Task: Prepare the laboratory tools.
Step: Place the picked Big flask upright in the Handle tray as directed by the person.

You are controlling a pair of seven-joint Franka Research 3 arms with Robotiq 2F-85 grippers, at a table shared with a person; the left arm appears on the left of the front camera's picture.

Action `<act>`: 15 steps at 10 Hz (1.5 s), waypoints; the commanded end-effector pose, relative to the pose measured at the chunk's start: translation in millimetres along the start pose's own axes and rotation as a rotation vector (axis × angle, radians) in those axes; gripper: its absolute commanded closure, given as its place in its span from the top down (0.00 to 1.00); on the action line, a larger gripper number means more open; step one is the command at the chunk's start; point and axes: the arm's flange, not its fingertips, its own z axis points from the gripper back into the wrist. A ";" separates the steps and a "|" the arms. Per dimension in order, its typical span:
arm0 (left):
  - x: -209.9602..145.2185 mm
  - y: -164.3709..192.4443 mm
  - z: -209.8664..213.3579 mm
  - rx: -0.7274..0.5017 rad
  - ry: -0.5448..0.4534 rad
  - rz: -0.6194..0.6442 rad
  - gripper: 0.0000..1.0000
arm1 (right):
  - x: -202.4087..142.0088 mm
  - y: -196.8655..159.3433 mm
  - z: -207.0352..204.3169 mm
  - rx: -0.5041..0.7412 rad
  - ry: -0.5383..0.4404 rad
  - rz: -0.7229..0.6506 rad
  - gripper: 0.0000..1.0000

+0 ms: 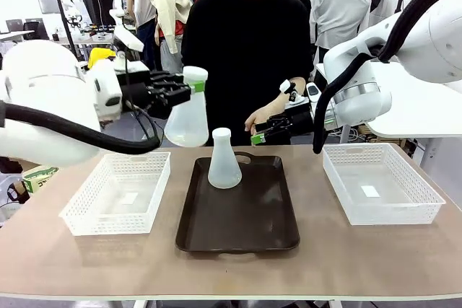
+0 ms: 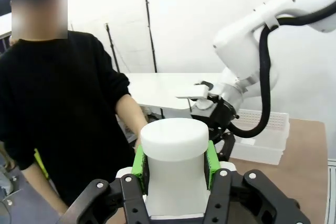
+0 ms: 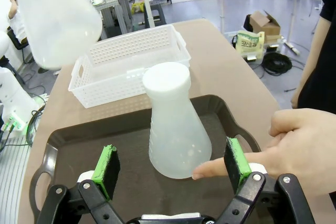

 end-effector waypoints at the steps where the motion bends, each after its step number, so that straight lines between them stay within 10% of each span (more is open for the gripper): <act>1: -28.2 -12.1 -17.7 -0.063 -0.043 0.043 0.00 | -0.3 -1.6 -2.1 -0.001 0.002 0.006 1.00; 15: -82.1 -53.6 -53.5 -0.192 -0.066 0.112 0.00 | -0.3 -1.6 -2.1 -0.001 0.002 0.006 1.00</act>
